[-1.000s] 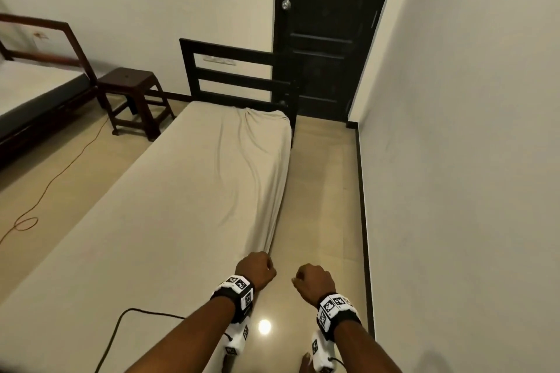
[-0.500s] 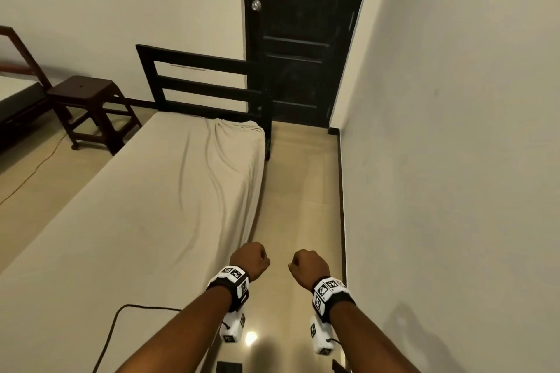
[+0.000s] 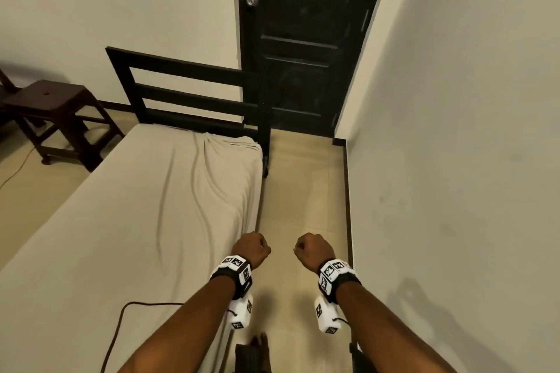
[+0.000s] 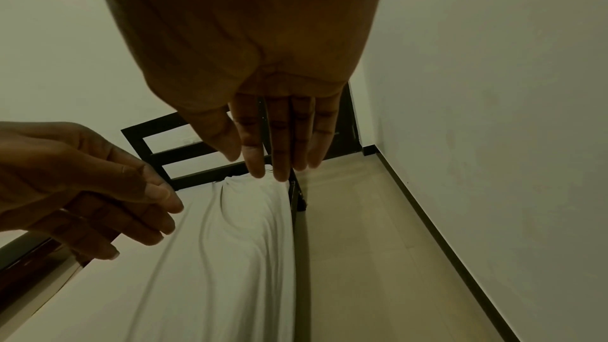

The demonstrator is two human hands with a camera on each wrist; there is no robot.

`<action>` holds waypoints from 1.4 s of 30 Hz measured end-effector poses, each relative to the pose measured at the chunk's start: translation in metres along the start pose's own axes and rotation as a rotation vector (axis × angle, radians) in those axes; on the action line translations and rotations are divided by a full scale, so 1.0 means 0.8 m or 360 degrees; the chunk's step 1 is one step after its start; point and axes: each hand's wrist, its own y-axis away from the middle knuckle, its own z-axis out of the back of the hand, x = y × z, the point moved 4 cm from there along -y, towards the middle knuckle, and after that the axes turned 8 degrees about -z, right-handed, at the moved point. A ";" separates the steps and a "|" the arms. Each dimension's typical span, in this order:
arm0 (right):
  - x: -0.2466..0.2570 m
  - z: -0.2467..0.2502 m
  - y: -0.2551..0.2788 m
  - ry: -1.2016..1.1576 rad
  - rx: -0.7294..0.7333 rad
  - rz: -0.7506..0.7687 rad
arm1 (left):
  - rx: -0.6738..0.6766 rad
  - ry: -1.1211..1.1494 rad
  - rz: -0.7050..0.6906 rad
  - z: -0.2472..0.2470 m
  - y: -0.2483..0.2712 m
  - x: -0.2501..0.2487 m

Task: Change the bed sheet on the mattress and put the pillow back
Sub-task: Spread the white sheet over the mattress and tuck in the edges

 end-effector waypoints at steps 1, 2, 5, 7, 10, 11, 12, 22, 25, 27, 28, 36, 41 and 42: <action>0.007 0.009 -0.025 -0.0016 -0.0013 -0.0003 | -0.0010 0.0000 -0.0005 0.013 -0.024 0.001; 0.015 0.017 -0.051 -0.0036 -0.0025 -0.0012 | -0.0031 0.0006 0.0007 0.026 -0.049 0.004; 0.040 0.041 -0.111 -0.0068 0.0018 -0.0059 | -0.0056 0.0070 0.0078 0.063 -0.108 0.007; 0.060 0.051 -0.154 -0.0079 0.0043 -0.0039 | -0.0074 0.0107 0.0096 0.085 -0.146 0.012; 0.083 0.057 -0.217 -0.0078 0.0090 -0.0011 | -0.0096 0.0119 0.0150 0.105 -0.203 0.029; 0.090 0.059 -0.239 -0.0075 0.0106 0.0001 | -0.0093 0.0127 0.0173 0.112 -0.223 0.033; 0.097 0.062 -0.265 -0.0067 0.0120 0.0014 | -0.0096 0.0140 0.0200 0.118 -0.245 0.038; 0.132 0.090 -0.514 0.0022 0.0257 0.0042 | -0.0007 0.0167 0.0416 0.150 -0.465 0.070; 0.140 0.098 -0.572 0.0086 0.0300 0.0062 | -0.0019 0.0221 0.0482 0.154 -0.513 0.081; 0.146 0.100 -0.609 0.0082 0.0355 0.0033 | 0.0013 0.0243 0.0538 0.156 -0.542 0.092; 0.152 0.101 -0.625 0.0087 0.0389 0.0022 | 0.0022 0.0247 0.0558 0.158 -0.555 0.100; 0.197 0.084 -0.769 0.0126 0.0453 -0.0005 | 0.0088 0.0278 0.0670 0.177 -0.678 0.175; 0.223 0.043 -0.875 0.0201 0.0474 -0.0001 | 0.0111 0.0341 0.0762 0.166 -0.760 0.237; 0.227 0.032 -0.894 0.0208 0.0476 0.0007 | 0.0096 0.0362 0.0788 0.161 -0.775 0.248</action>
